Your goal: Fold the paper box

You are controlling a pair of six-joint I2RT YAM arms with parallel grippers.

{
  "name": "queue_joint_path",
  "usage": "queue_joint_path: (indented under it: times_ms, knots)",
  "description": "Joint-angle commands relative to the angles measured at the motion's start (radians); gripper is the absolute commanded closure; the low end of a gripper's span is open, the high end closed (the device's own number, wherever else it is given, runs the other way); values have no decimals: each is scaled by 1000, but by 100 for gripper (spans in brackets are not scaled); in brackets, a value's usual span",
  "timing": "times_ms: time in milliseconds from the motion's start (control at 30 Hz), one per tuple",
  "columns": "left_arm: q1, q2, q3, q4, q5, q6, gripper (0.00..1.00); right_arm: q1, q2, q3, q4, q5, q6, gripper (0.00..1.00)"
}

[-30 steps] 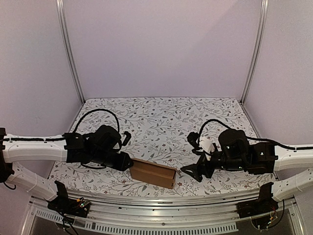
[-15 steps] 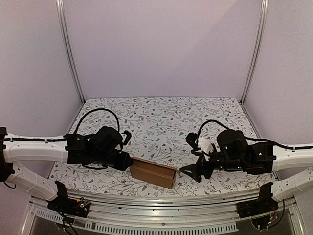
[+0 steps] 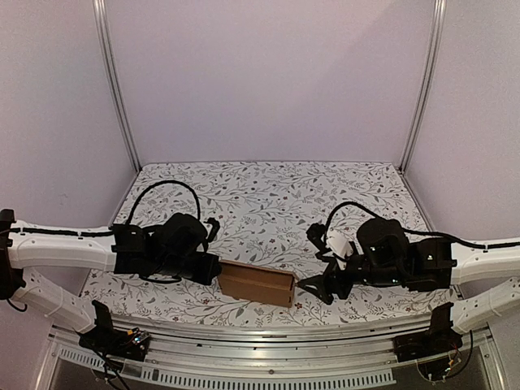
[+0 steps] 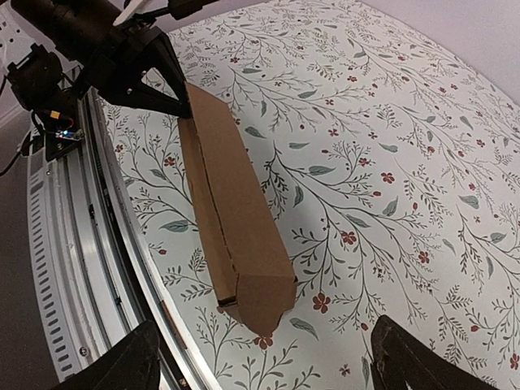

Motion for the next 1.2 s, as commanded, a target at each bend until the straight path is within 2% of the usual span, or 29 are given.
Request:
queue_joint_path:
  times_ms: [0,267,667,900,1167]
  knots:
    - [-22,-2,-4,-25,-42,-31,98,37,18,-8,8,61,30,13]
    - [-40,-3,5,-46,-61,-95,100,89,35,0,-1,248,78,21]
    - [-77,15,110,-212,-155,-166,100,100,85,34,39,194,82,22]
    - [-86,21,115,-244,-168,-228,100,99,115,58,41,200,78,23]
    - [-96,47,123,-276,-189,-258,100,100,207,122,39,215,56,32]
